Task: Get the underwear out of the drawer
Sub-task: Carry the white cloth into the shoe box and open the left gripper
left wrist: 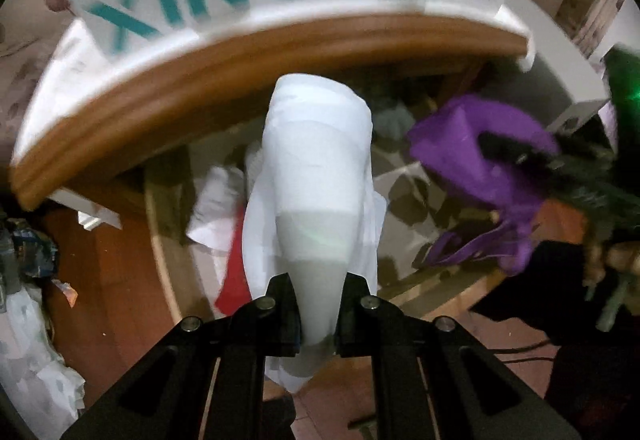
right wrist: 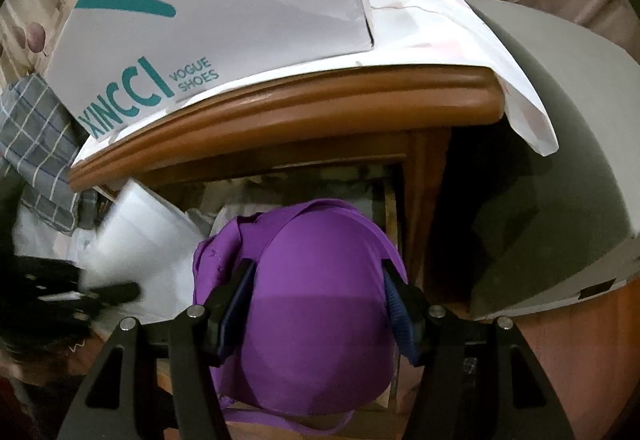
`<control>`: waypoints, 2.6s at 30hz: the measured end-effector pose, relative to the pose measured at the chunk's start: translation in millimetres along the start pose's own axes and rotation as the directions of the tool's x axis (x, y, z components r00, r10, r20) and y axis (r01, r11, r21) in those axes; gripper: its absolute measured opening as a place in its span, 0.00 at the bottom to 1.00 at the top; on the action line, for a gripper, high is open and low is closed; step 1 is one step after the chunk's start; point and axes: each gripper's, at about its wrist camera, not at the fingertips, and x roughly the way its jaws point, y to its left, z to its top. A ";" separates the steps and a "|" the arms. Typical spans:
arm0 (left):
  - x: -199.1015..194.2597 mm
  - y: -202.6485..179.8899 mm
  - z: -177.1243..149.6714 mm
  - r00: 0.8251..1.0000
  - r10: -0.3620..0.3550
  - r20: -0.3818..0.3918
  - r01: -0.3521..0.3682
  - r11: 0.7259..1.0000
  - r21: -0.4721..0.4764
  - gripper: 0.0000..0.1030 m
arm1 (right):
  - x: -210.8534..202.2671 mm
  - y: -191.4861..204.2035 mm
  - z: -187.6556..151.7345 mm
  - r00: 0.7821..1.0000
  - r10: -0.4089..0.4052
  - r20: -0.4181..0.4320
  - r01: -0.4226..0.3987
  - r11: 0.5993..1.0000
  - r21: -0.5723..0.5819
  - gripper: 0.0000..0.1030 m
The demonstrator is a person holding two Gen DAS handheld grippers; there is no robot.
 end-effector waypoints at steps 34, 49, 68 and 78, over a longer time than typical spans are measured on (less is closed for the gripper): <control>-299.2 47.7 196.1 0.873 0.117 0.473 -0.069 0.991 -0.118 0.09 | 6.2 6.1 -3.8 0.999 -0.038 -0.034 0.037 0.998 -0.048 0.60; -117.1 50.4 216.6 0.974 0.112 0.196 -0.093 0.990 -0.104 0.10 | 7.7 4.3 -3.0 0.999 -0.039 -0.037 0.038 0.999 -0.039 0.60; -89.3 41.6 216.9 0.971 0.143 0.191 -0.126 0.987 -0.099 0.38 | 9.5 4.8 -3.3 0.998 -0.036 -0.044 0.035 0.999 -0.036 0.60; -125.8 31.3 200.1 0.945 0.176 0.275 -0.153 0.983 -0.102 0.51 | 10.8 7.2 -3.8 0.998 -0.036 -0.042 0.034 0.998 -0.045 0.60</control>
